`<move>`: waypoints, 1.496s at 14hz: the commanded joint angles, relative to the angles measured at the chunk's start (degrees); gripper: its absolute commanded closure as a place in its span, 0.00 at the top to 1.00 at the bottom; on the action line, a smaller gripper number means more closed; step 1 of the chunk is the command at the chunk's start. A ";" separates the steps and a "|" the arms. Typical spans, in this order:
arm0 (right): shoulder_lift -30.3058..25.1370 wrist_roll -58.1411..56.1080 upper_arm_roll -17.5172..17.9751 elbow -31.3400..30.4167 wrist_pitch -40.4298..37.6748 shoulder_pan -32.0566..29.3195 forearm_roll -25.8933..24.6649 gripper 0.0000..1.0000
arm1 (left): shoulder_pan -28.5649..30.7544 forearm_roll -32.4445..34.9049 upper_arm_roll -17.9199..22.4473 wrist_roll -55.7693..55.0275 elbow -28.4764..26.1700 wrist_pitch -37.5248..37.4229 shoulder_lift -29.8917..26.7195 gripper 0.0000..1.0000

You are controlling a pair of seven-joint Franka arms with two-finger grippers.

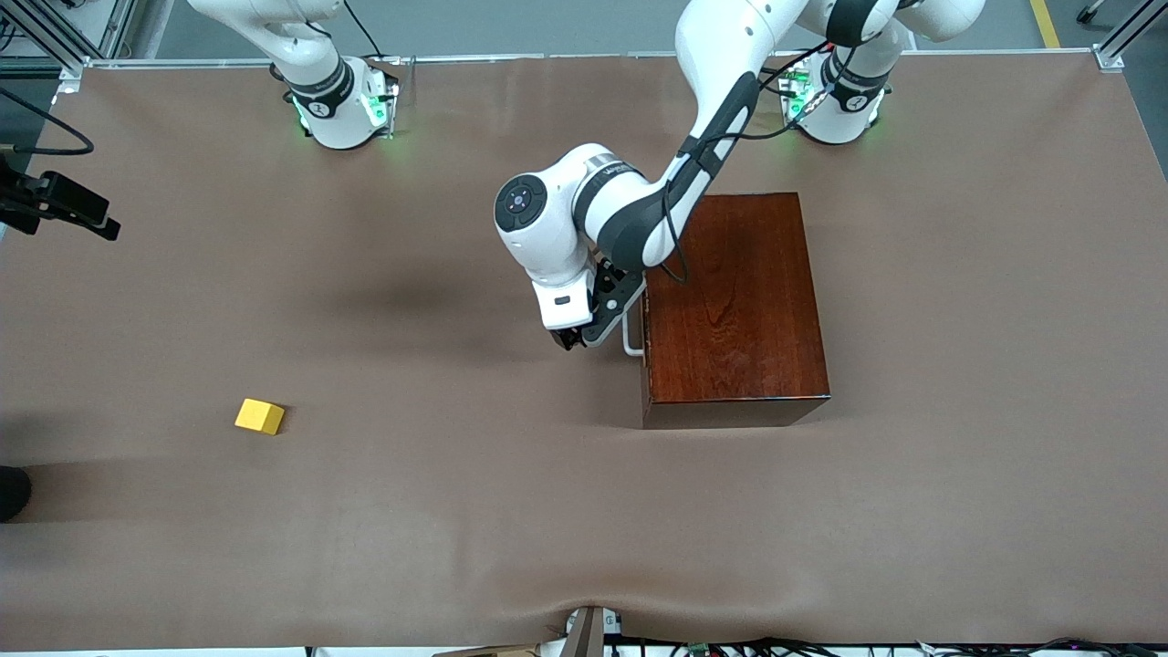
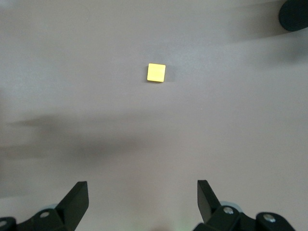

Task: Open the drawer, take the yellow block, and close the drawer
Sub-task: 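Push the drawer shut into the box with the left gripper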

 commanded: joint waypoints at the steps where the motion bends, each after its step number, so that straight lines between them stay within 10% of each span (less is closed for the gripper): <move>1: 0.02 0.60 0.70 0.24 0.06 -0.80 -0.18 1.00 | 0.60 0.37 -0.10 1.10 -0.75 -2.14 -1.62 1.00; 9: 0.02 0.60 0.70 0.24 0.15 -0.80 -0.18 1.00 | 4.02 -5.69 -0.71 3.63 -0.49 -0.82 -13.55 1.00; 21: 0.02 0.60 0.78 0.50 0.32 -0.80 -0.18 1.00 | 28.01 -7.10 -0.89 44.39 -2.24 -18.20 -28.07 1.00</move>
